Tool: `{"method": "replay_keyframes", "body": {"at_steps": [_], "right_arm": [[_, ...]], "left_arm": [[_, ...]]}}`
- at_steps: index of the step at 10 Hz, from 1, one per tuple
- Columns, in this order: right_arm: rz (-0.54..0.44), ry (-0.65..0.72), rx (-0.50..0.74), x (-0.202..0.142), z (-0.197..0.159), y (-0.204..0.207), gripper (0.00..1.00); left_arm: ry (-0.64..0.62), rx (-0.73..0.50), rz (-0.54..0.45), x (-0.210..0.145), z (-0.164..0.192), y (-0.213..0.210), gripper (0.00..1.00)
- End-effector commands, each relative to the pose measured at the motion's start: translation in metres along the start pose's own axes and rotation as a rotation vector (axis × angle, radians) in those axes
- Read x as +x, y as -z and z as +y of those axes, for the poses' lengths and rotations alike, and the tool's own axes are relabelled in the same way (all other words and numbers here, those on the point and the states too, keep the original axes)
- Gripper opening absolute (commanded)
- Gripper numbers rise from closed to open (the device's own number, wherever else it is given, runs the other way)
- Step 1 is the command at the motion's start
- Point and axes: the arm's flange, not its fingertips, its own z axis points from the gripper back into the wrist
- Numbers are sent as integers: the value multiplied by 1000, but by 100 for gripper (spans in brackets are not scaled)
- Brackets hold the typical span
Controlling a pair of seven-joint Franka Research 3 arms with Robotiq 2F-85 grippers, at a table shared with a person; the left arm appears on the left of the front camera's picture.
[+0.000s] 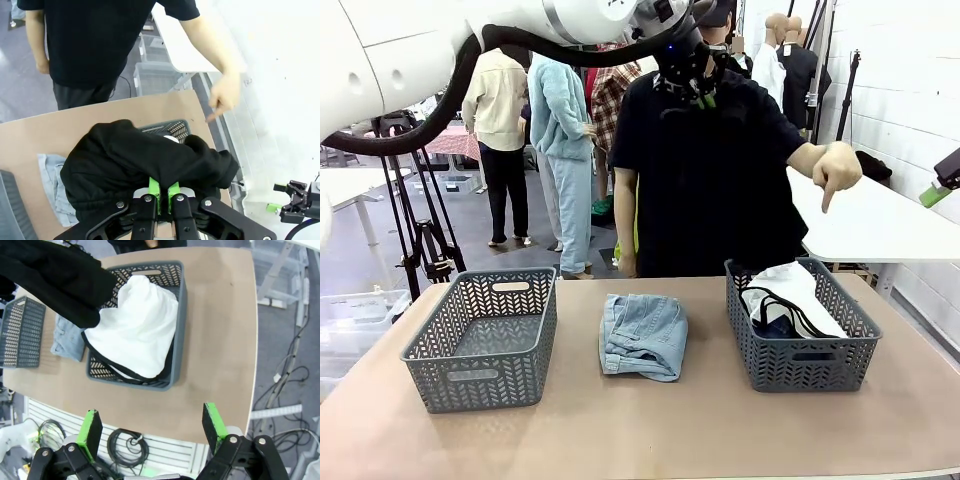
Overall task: Sort the tops and bottoms.
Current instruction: Sort the clothes according to human instructions.
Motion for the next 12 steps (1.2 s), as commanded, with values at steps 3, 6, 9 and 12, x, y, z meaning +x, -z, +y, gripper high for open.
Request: {"method": "replay_keyframes", "body": {"at_steps": [3,6,9,12], "right_arm": [[-4,0,4,-1,0,3,100],[-4,0,4,-1,0,3,100],[-4,0,4,-1,0,3,100],[-4,0,4,-1,0,3,100]], "left_arm": [[-1,4,6,-1,1,3,0],[70,-274,-25,-3,-77,7,0],[67,-299,160,-47,-98,51,0],[114,-246,233,-94,-116,85,0]]}}
